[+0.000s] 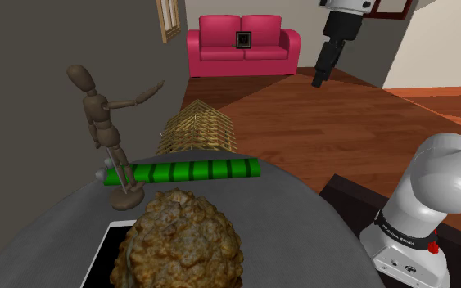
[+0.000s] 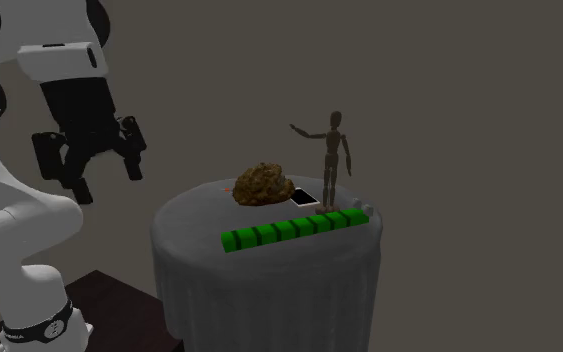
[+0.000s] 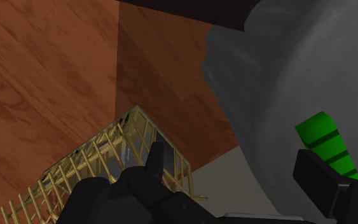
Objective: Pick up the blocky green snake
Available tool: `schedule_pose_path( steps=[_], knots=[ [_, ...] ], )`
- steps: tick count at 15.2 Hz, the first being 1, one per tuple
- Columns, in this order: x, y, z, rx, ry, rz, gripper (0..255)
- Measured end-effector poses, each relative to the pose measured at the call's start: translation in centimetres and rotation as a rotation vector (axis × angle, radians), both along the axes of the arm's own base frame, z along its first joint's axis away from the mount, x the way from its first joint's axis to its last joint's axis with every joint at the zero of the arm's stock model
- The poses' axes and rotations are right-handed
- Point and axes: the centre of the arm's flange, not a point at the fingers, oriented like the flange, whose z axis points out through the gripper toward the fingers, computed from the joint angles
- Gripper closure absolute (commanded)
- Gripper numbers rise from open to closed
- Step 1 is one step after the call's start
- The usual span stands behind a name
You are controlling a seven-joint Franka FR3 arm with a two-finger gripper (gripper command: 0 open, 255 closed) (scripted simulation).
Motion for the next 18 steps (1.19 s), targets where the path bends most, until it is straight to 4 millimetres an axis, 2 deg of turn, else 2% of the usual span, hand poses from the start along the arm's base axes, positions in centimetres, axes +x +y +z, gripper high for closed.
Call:
schedule_pose_path(
  steps=[1, 3, 4, 10, 18],
  knots=[
    [0.0, 0.0, 0.0, 0.0, 0.0, 0.0, 0],
    [0.9, 1.3, -0.4, -0.008, 0.001, 0.022, 0],
    [1.9, 2.0, -0.7, -0.014, 0.001, 0.037, 0],
    [6.5, 8.4, -3.3, -0.052, 0.005, 0.141, 0],
    [11.0, 17.9, -6.3, -0.105, 0.008, 0.284, 0]
  ],
)
